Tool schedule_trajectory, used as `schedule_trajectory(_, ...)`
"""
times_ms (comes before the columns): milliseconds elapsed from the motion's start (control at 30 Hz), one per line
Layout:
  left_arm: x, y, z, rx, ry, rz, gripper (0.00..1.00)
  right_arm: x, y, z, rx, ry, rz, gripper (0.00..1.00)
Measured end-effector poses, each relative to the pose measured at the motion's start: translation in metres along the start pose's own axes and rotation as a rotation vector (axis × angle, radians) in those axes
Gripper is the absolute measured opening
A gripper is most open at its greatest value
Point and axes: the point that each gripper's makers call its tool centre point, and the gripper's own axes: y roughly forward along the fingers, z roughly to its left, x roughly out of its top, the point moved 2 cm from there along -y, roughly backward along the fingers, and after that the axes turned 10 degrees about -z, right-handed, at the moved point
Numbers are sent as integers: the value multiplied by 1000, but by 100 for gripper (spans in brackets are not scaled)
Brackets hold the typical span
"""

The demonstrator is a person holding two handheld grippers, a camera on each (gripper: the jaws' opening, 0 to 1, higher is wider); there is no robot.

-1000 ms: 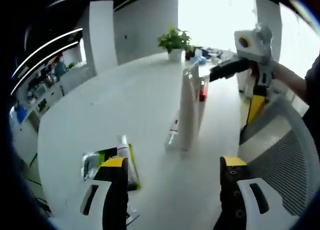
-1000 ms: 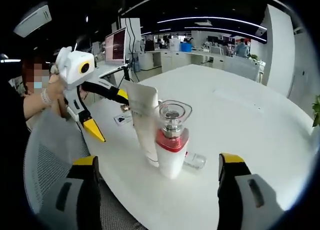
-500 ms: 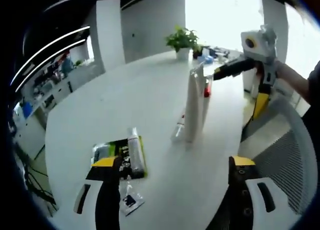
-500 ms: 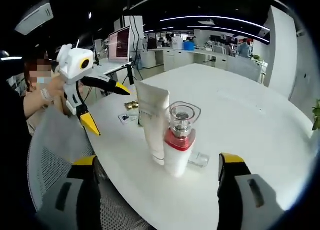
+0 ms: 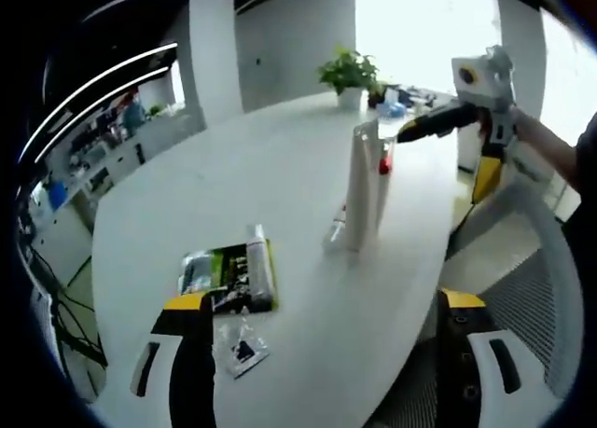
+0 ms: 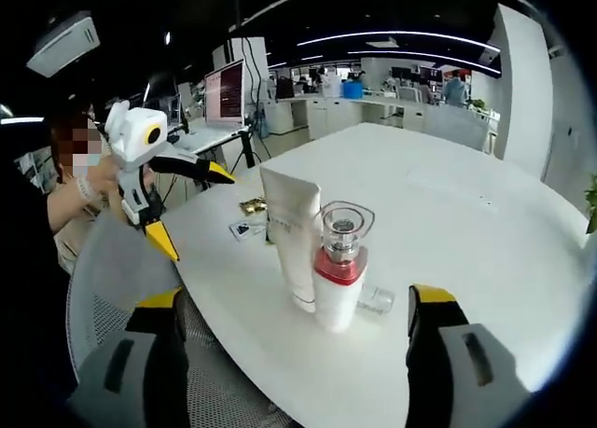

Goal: Arrange the skincare products in the storage area until every visible bottle or jar stands upright without overlapping.

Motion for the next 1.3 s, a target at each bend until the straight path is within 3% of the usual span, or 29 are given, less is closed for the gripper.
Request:
schedule_trajectory(367, -4, -11, 8, 34, -55, -1, 97, 0, 0, -6, 8, -22, 43, 100)
schedule_trajectory(700, -7, -14, 20, 32, -87, 19, 97, 10, 4, -2, 3, -40, 29, 100)
schedule_trajectory(800, -9, -11, 22, 13, -94, 28, 97, 13, 4, -3, -20, -68, 20, 100)
schedule_trajectory(1067, -13, -1, 29, -58, -67, 60, 97, 10, 3, 0, -80, -27, 28, 93)
schedule_trajectory(1133, -14, 4, 34, -53, -60, 60, 97, 11, 1, -4, -124, -28, 22, 91)
schedule_trajectory(1200, -20, 8, 45, -32, -6, 109, 97, 9, 0, -4, -133, -27, 31, 89)
schedule_trajectory(1300, -20, 16, 50, -46, -16, 103, 97, 7, -1, -4, -154, -17, 41, 84)
